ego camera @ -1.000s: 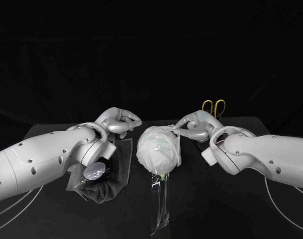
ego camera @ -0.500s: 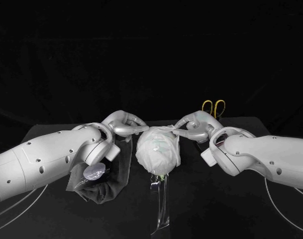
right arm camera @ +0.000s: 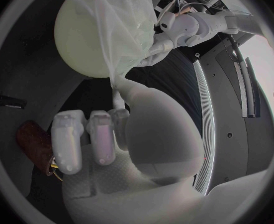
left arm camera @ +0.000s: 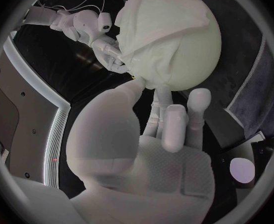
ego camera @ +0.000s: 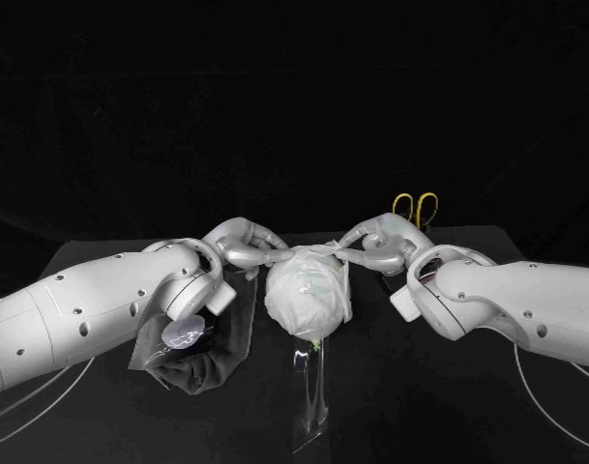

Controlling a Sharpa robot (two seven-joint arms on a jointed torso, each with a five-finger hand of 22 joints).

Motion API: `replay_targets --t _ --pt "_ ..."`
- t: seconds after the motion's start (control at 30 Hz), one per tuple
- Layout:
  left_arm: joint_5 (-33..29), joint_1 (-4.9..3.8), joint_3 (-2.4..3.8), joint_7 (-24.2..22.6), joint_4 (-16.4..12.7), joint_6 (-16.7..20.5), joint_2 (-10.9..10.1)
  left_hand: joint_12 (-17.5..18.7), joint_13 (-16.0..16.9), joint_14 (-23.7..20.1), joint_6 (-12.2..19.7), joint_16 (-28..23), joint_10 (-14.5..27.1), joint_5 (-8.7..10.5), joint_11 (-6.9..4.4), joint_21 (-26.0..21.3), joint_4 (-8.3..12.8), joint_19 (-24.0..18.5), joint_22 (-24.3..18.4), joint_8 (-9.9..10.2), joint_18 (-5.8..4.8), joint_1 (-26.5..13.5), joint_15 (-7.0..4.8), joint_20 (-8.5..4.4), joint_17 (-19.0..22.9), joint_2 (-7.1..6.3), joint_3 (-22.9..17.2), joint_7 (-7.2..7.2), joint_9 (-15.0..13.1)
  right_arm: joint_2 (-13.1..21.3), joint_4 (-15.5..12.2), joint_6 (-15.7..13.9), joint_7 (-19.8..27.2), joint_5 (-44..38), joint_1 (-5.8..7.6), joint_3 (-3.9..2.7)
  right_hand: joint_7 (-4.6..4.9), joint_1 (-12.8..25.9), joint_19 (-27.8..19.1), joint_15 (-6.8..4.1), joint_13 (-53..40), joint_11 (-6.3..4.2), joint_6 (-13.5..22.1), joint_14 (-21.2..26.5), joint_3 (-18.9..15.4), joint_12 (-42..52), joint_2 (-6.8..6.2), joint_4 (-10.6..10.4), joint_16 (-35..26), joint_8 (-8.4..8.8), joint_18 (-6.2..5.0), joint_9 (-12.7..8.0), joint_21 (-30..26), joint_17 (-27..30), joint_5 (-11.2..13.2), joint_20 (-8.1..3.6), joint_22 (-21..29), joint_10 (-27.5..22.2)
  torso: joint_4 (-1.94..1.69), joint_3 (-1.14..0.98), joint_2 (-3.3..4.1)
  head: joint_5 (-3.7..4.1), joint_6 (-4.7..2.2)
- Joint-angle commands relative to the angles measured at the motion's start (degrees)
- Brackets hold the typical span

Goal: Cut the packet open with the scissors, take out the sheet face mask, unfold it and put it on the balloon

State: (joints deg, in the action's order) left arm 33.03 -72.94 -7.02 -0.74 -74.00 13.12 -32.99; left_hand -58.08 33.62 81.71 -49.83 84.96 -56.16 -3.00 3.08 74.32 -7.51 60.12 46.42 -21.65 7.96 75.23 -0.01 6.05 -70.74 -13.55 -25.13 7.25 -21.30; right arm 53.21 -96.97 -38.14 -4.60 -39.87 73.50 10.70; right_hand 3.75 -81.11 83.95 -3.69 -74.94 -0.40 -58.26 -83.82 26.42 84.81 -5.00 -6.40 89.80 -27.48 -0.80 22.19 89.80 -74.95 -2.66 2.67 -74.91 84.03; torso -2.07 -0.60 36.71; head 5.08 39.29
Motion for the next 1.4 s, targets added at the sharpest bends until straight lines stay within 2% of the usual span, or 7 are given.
replay_targets --t 0.03,0.07,0.23,0.5,0.83,1.0,1.4 --pt "0.7 -0.01 0.04 0.0 -0.1 -1.5 0.2 -0.5 0.2 0.5 -2.3 0.3 -0.5 0.18 -0.68 0.5 1.2 0.9 0.8 -1.1 0.01 2.6 -0.75 -0.15 -0.5 1.29 -1.1 -0.6 0.1 0.0 -0.1 -0.2 0.8 -0.1 -0.01 -0.03 -0.28 0.7 6.1 -0.39 -10.9 -0.31 0.0 -6.2 0.4 -0.2 -0.08 0.0 0.2 -0.27 0.8 1.6 0.2 -15.1 -0.1 -0.44 -15.1 3.0 0.02 0.0 0.02 -0.04 0.02" --pt "0.7 -0.01 0.04 -0.1 -0.1 -1.3 0.2 -1.3 1.3 0.6 -4.5 0.4 -1.0 0.13 -1.27 0.7 2.1 1.1 1.1 -2.2 -0.04 4.7 -1.3 -0.37 -0.6 2.74 -2.3 -1.24 -0.1 0.0 -0.1 -0.2 0.8 -0.1 -0.01 -0.03 -0.28 0.7 6.1 -0.39 -10.9 -0.31 0.0 -6.2 0.4 -0.2 -0.08 0.0 0.2 -0.27 0.8 1.6 0.2 -15.1 -0.1 -0.44 -15.1 3.0 0.02 0.0 0.02 -0.04 0.02" --pt "0.6 -0.01 0.04 -0.8 0.0 -0.2 0.3 -5.3 7.5 1.0 -6.6 0.6 -4.6 0.18 -1.76 1.3 3.7 1.9 2.3 -3.2 -0.23 7.0 -1.83 -0.84 -1.4 4.91 -4.7 -1.58 0.1 0.0 -0.1 -0.1 0.8 -0.1 -0.01 -0.03 -0.28 0.7 6.1 -0.39 -10.9 -0.31 0.0 -6.2 0.4 -0.2 -0.08 0.0 0.2 -0.27 0.8 1.6 0.2 -15.1 -0.1 -0.44 -15.1 3.0 0.03 -0.01 0.01 -0.01 0.02" --pt "0.2 0.0 0.05 -2.2 0.0 1.7 0.5 -10.9 16.0 2.2 -8.3 1.3 -9.7 0.23 -2.22 2.7 4.8 3.7 5.0 -5.1 -0.66 6.4 -2.28 -1.54 -3.7 5.56 -7.2 -1.67 -0.4 0.0 0.0 0.6 0.4 -0.2 -0.01 -0.03 -0.28 0.7 6.1 -0.39 -10.9 -0.31 0.1 -6.2 0.5 -0.2 -0.24 0.1 0.2 -0.4 0.8 1.7 0.2 -15.1 -0.1 -0.45 -15.1 3.0 0.05 0.01 -0.01 -0.04 0.13" --pt "-3.0 0.02 0.1 -4.2 -0.4 4.4 0.3 -13.2 19.1 2.7 -7.8 1.7 -11.2 0.18 -2.27 3.6 5.6 4.5 6.6 -6.7 -0.91 4.6 -2.34 -1.88 -4.9 5.17 -9.7 -1.9 -1.3 0.0 0.3 1.2 0.5 0.0 -0.02 -0.03 -0.35 1.5 6.1 -0.39 -10.5 -0.32 0.6 -6.2 0.6 -0.8 -0.98 0.2 0.2 -0.8 0.8 1.9 0.2 -15.1 -0.1 -0.45 -15.1 2.7 0.03 0.01 0.05 0.06 -0.1" --pt "-4.1 0.02 0.53 -5.0 -0.7 5.6 0.0 -13.7 19.7 2.8 -7.3 1.8 -11.3 0.17 -2.11 3.8 5.9 4.4 6.7 -7.3 -0.92 4.0 -2.23 -1.91 -4.9 5.28 -10.7 -1.9 -1.9 -0.1 0.5 1.1 1.0 0.7 -0.02 -0.02 -0.39 3.5 6.1 -0.39 -9.8 -0.31 0.6 -6.2 -0.2 -1.8 -1.79 -0.7 0.2 -1.06 0.8 2.0 0.2 -15.1 -0.1 -0.47 -15.1 2.1 0.04 -0.01 0.02 0.08 -0.14" --pt "-3.8 0.0 1.29 -4.4 -1.6 4.2 -0.9 -14.6 20.6 2.7 -6.3 1.8 -11.2 0.18 -1.9 4.0 6.7 4.2 6.8 -8.6 -0.9 2.9 -2.03 -1.85 -4.8 5.21 -12.6 -1.77 -3.2 0.0 0.8 0.0 3.7 4.0 -0.02 -0.02 -0.22 5.9 6.1 -0.33 -9.7 -0.21 0.9 -6.2 -1.8 -2.1 -2.27 -2.4 0.2 -1.05 0.8 1.9 0.2 -15.1 -0.1 -0.44 -15.1 1.9 0.03 -0.02 0.0 0.2 -0.12"
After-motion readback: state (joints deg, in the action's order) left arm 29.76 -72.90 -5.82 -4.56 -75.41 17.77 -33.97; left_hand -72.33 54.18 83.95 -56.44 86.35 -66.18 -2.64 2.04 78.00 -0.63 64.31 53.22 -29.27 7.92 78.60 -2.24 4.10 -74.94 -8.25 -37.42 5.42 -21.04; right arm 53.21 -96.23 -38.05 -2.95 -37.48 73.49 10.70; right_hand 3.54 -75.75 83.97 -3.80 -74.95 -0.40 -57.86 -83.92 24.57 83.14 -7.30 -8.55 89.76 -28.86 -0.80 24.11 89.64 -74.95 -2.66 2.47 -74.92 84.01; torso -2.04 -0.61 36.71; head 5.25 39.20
